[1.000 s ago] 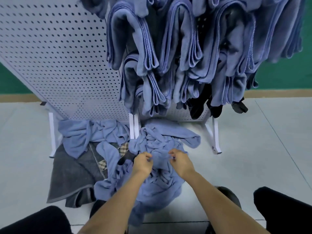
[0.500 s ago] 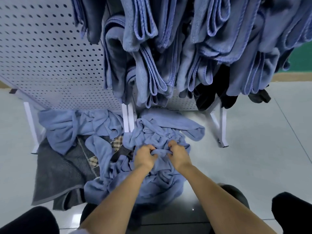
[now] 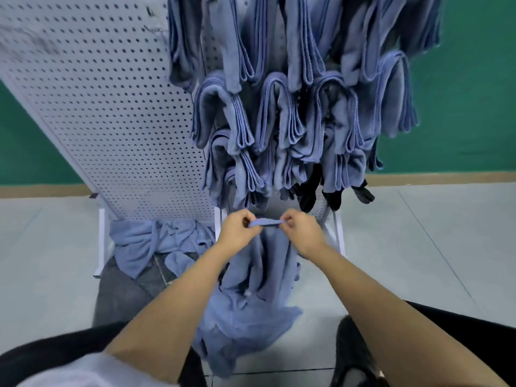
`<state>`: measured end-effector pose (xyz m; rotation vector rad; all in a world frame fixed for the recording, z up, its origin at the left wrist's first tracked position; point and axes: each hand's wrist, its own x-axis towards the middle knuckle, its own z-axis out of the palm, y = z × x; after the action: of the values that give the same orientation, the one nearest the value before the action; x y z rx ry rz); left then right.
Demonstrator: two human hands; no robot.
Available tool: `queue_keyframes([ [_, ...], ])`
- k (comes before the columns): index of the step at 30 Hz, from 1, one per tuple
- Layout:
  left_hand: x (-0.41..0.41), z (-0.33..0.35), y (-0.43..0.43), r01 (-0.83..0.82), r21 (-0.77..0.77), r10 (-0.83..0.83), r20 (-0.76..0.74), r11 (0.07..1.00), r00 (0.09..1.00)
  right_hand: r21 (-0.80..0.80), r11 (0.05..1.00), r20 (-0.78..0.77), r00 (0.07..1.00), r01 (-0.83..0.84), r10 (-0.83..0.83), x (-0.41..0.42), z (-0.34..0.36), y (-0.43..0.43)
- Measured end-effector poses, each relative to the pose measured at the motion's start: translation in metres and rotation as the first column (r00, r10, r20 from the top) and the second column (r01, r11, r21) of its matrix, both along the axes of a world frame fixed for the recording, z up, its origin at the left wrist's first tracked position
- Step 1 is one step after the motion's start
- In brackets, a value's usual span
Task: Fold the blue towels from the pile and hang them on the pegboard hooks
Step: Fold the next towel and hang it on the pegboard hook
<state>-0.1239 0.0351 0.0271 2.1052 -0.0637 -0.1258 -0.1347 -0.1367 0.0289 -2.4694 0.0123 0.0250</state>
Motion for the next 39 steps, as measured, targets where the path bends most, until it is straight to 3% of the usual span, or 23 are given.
queue_keyframes([
  [3, -0.008, 0.064, 0.001, 0.011, -0.073, -0.006, 0.069, 0.997, 0.998, -0.003, 0.998, 0.064, 0.996, -0.066, 0.066, -0.01, 0.059, -0.003],
  [7, -0.019, 0.143, 0.001, 0.023, -0.181, 0.009, 0.174, 0.983, 0.985, -0.119, 0.976, 0.075, 0.979, -0.181, 0.191, -0.025, 0.13, -0.009],
  [11, -0.026, 0.193, 0.007, -0.05, -0.322, 0.108, 0.165, 0.945, 0.98, -0.199, 0.958, 0.065, 0.973, -0.205, 0.221, -0.034, 0.174, -0.024],
  [15, -0.035, 0.195, 0.014, 0.051, -0.172, -0.039, 0.069, 0.984, 0.997, -0.091, 0.993, 0.292, 0.951, -0.08, 0.104, -0.035, 0.188, -0.033],
  [18, -0.043, 0.187, 0.01, 0.209, -0.162, -0.219, -0.049, 0.964, 0.974, -0.017, 0.999, 0.363, 0.931, -0.036, 0.039, -0.032, 0.185, -0.03],
  [24, -0.035, 0.174, 0.004, 0.414, 0.091, -0.372, -0.299, 0.906, 0.879, 0.053, 0.993, 0.465, 0.882, -0.107, 0.07, -0.025, 0.19, -0.013],
  [28, -0.036, 0.164, 0.0, 0.427, -0.106, -0.432, -0.395, 0.898, 0.81, 0.25, 0.954, 0.481, 0.876, -0.167, 0.028, -0.025, 0.193, 0.001],
  [30, -0.037, 0.158, -0.004, 0.412, -0.102, -0.412, -0.444, 0.905, 0.795, 0.331, 0.919, 0.464, 0.885, -0.213, 0.037, -0.025, 0.193, 0.005],
  [32, -0.037, 0.152, -0.008, 0.335, -0.098, -0.339, -0.483, 0.937, 0.807, 0.368, 0.894, 0.442, 0.894, -0.256, 0.074, -0.025, 0.192, 0.007],
  [34, -0.039, 0.155, -0.01, 0.224, -0.222, -0.306, -0.472, 0.949, 0.827, 0.405, 0.874, 0.389, 0.916, -0.268, 0.101, -0.023, 0.19, 0.004],
  [39, -0.043, 0.176, -0.001, 0.008, -0.65, -0.296, -0.334, 0.76, 0.895, 0.546, 0.832, 0.199, 0.98, -0.098, -0.016, -0.024, 0.177, -0.019],
])
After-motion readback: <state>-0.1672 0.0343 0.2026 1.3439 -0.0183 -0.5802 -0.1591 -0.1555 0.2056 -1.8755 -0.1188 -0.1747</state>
